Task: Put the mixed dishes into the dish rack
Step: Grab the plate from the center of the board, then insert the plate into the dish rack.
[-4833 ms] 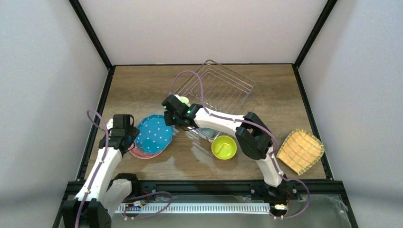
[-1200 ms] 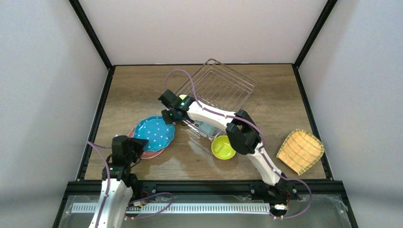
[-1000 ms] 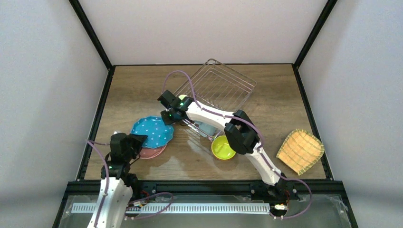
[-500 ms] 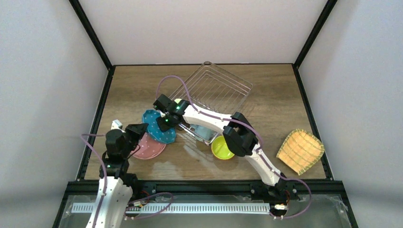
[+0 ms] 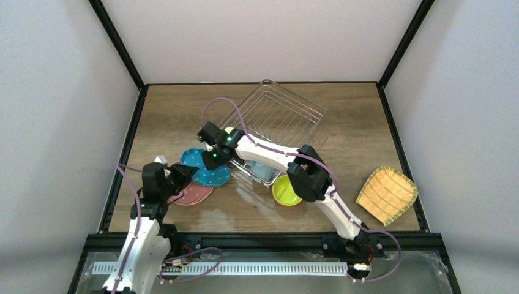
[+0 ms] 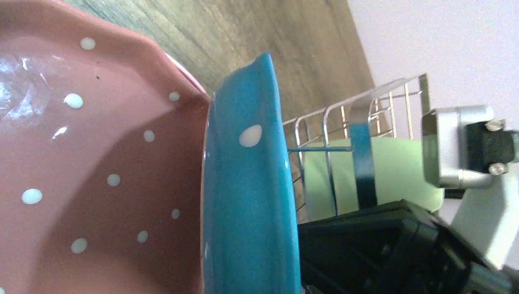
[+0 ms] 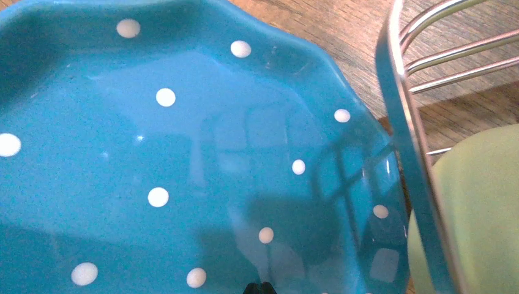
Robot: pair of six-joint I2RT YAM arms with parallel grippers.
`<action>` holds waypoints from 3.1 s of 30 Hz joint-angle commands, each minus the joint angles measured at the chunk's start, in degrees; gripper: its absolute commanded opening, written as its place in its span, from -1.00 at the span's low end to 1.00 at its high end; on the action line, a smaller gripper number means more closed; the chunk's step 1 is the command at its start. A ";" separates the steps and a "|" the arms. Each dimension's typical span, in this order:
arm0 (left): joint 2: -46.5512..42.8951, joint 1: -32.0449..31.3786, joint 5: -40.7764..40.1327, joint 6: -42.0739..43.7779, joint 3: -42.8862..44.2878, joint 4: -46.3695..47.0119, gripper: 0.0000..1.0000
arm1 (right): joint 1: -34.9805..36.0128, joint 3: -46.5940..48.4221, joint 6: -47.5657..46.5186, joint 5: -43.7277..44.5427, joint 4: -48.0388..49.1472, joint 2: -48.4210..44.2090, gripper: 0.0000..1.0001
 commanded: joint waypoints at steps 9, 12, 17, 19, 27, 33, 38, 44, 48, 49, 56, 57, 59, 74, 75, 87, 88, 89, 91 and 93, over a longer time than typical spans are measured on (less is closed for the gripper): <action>5.65 -0.21 1.13 6.13 3.98 -2.62 -0.60 | 2.63 0.89 0.98 -4.03 -0.51 1.94 -0.99; 6.20 -0.22 -0.16 6.74 4.84 -4.07 -0.94 | 2.61 0.89 0.87 -3.52 -0.63 1.74 -0.99; 4.79 -0.22 -1.85 6.39 5.46 -5.05 -0.94 | 2.60 0.89 0.62 -2.79 -0.92 1.31 -0.99; 4.09 -0.22 -2.83 6.23 5.70 -5.72 -0.94 | 2.56 0.82 0.56 -2.18 -1.12 1.05 -0.99; 1.16 -0.22 -6.66 6.18 7.04 -8.45 -0.94 | 2.36 0.71 0.32 0.98 -1.13 -1.00 -0.86; -0.31 -0.22 -8.15 6.45 9.17 -10.24 -0.94 | 1.49 1.03 0.35 1.59 -1.21 -2.85 -0.35; -0.31 -0.21 -8.31 6.86 11.13 -10.90 -0.94 | 1.11 2.50 -0.15 2.21 -1.78 -4.17 0.04; -0.42 -0.19 -8.86 7.82 14.01 -12.61 -0.94 | 0.53 5.37 -0.96 3.21 -2.52 -5.25 0.29; -0.74 -0.20 -9.95 8.65 16.03 -14.77 -0.94 | 0.39 7.46 -1.15 3.19 -2.95 -5.59 0.35; -0.74 -0.15 -10.28 8.91 16.57 -15.36 -0.94 | 0.41 7.93 -1.18 3.13 -3.11 -5.65 0.36; -0.81 -0.21 -14.19 11.06 20.78 -20.76 -0.94 | 0.33 9.23 -1.24 2.88 -2.92 -6.66 0.39; -0.54 -0.22 -14.77 11.57 21.67 -21.60 -0.94 | 0.32 9.24 -1.32 2.88 -2.75 -7.05 0.38; 0.40 -0.15 -16.09 12.60 23.73 -23.19 -0.94 | 0.23 9.24 -1.26 3.00 -2.44 -7.86 0.38; 15.55 -0.19 -24.10 20.11 46.23 -27.51 -0.94 | -7.88 12.47 -2.36 6.44 -2.03 -15.76 0.54; 16.85 -0.17 -23.91 20.62 47.57 -27.09 -0.94 | -8.90 12.25 -2.40 7.53 -1.82 -16.45 0.54; 32.59 -0.73 -20.52 29.95 62.98 -19.44 -0.94 | -21.19 -2.99 -0.74 13.08 7.56 -27.85 0.58; 33.88 -1.05 -20.50 30.84 64.34 -18.85 -0.94 | -21.79 -4.18 -0.90 13.76 8.35 -28.39 0.58; 35.28 -1.55 -20.68 31.81 65.84 -18.39 -0.94 | -22.29 -5.58 -0.99 14.25 9.20 -28.95 0.58; 38.43 -3.09 -22.00 34.13 69.33 -17.91 -0.94 | -23.58 -8.16 -0.83 14.86 10.98 -30.46 0.59; 41.84 -5.23 -23.84 36.51 73.08 -17.66 -0.94 | -24.65 -10.48 -0.80 15.66 12.83 -31.68 0.58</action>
